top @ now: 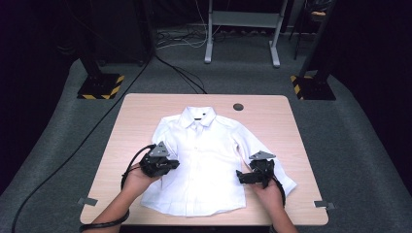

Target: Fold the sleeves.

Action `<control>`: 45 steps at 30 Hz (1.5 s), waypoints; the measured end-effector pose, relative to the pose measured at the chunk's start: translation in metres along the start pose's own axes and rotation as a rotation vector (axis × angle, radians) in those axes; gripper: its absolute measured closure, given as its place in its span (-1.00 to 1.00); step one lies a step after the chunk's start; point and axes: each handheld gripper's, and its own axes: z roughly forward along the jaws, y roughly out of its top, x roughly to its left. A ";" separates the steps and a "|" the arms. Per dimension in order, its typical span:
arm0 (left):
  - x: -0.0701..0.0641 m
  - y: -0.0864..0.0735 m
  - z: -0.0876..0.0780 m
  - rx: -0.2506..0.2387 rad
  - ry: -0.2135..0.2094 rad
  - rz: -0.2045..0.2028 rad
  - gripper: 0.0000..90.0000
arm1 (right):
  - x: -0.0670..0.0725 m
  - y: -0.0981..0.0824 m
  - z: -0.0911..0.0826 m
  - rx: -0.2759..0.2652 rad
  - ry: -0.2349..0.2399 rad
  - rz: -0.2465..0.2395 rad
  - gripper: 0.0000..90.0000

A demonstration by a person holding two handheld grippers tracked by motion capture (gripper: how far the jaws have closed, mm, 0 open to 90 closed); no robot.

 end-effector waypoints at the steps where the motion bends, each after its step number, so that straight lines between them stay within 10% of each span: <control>1: 0.000 0.000 0.001 -0.001 -0.008 -0.005 0.84 | 0.000 0.000 0.000 -0.001 0.000 0.000 -1.00; 14: -0.007 0.005 0.021 -0.038 -0.062 -0.067 0.35 | 0.000 0.000 0.000 0.000 0.000 0.000 -1.00; 25: -0.021 -0.004 0.024 -0.025 -0.035 -0.036 -0.21 | 0.000 0.000 0.000 -0.001 0.000 0.000 -1.00; 45: -0.033 -0.019 0.048 0.069 -0.027 -0.004 -0.30 | 0.000 0.000 0.000 -0.001 0.000 0.000 -1.00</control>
